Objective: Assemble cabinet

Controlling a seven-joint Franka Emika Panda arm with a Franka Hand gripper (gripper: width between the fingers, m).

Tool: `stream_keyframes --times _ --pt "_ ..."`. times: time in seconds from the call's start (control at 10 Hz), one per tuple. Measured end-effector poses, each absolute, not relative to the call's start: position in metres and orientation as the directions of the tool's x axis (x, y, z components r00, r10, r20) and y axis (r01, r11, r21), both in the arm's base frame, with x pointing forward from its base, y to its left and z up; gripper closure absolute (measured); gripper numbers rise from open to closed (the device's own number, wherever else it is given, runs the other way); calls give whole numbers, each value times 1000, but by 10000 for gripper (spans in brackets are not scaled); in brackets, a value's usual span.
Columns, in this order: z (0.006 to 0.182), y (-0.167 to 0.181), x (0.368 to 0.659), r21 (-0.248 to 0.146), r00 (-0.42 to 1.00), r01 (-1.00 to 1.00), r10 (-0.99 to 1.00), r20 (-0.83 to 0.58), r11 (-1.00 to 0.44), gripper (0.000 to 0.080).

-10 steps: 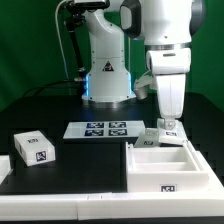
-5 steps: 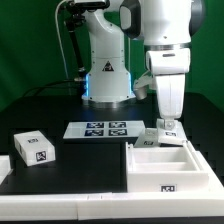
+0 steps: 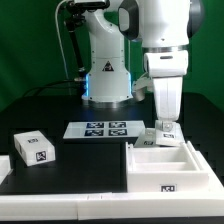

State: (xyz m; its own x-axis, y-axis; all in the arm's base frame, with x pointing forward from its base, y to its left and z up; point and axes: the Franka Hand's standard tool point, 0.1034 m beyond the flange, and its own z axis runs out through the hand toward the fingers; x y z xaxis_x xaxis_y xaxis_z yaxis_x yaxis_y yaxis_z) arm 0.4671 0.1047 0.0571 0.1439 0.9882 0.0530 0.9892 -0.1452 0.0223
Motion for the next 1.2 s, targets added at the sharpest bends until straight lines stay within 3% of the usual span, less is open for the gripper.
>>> stream_keyframes --times 1.2 --pt "57 104 473 24 120 992 991 55 -122 729"
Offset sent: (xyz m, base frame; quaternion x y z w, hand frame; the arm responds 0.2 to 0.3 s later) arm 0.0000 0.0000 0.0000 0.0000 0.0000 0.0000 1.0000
